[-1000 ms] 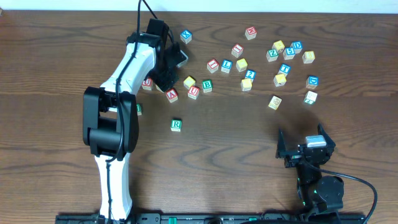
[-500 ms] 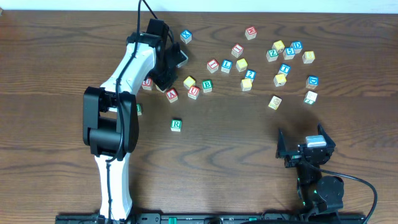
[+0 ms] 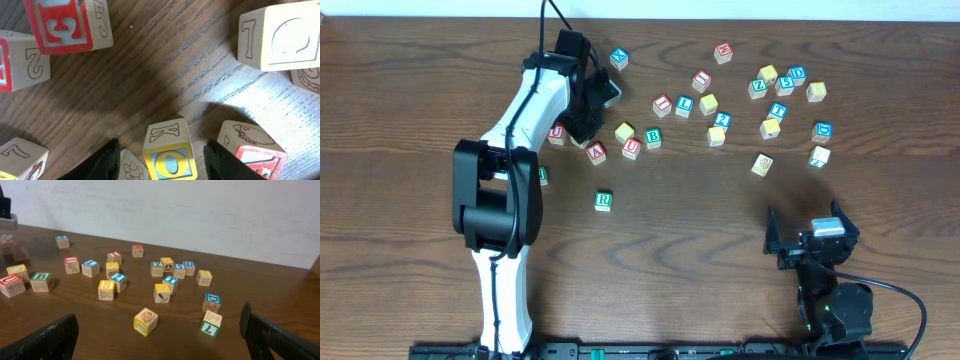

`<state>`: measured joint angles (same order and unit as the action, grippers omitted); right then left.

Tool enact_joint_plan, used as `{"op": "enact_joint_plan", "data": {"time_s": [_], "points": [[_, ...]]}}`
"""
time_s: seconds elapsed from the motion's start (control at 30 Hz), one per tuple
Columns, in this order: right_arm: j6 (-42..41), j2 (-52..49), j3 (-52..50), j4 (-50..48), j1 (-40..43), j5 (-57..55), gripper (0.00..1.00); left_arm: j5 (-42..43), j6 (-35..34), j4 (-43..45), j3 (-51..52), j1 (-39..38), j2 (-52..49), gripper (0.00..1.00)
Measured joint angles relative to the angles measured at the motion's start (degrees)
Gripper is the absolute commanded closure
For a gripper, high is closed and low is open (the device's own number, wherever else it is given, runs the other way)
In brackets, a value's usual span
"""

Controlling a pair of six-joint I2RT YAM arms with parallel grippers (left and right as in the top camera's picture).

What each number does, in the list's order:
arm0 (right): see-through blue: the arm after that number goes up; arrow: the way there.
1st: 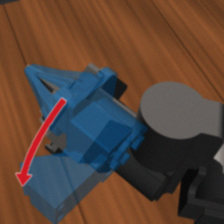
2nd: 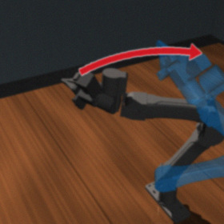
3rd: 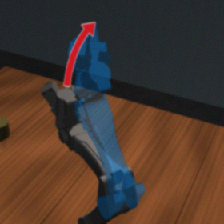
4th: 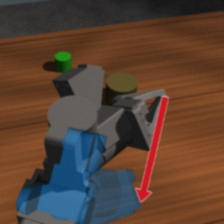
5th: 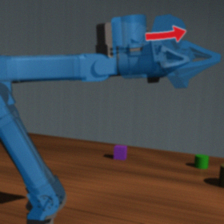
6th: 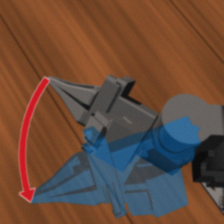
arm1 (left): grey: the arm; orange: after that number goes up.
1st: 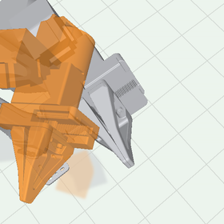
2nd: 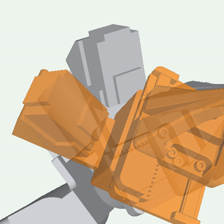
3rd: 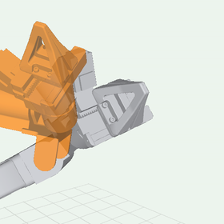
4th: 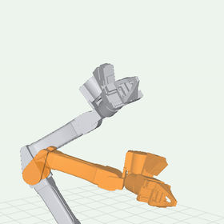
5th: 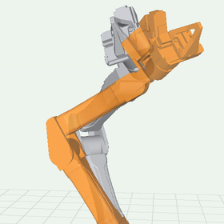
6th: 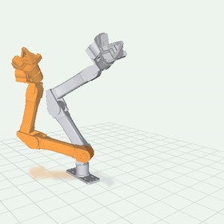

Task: Spell out ROBOT
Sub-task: 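Lower the left gripper and grasp the yellow O block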

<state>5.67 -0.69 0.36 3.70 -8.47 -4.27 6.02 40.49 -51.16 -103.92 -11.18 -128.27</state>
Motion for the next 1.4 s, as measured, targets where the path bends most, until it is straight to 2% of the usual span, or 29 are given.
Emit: {"op": "enact_joint_plan", "data": {"time_s": [1.13,1.17,1.2,1.3,1.33,1.4], "points": [[0.0,0.0,0.0,0.02,0.0,0.0,0.01,4.2,-1.49,2.89,4.94,0.9,0.0,0.54],[0.0,0.0,0.0,0.02,0.0,0.02,0.01,4.2,-1.49,2.99,4.94,0.9,0.0,0.55],[0.02,0.0,0.0,0.02,0.0,0.0,0.01,4.2,-1.49,3.1,4.94,0.9,0.0,0.64],[0.02,0.0,0.0,0.0,0.0,0.02,0.01,3.96,-1.4,3.37,4.94,0.9,0.0,0.77],[0.02,0.0,0.0,0.0,0.0,0.0,0.01,3.91,-1.66,3.41,4.94,0.9,0.0,0.85],[0.02,0.0,0.0,0.0,0.0,0.0,0.01,3.76,-1.51,3.45,4.94,0.9,0.0,0.91]]}}
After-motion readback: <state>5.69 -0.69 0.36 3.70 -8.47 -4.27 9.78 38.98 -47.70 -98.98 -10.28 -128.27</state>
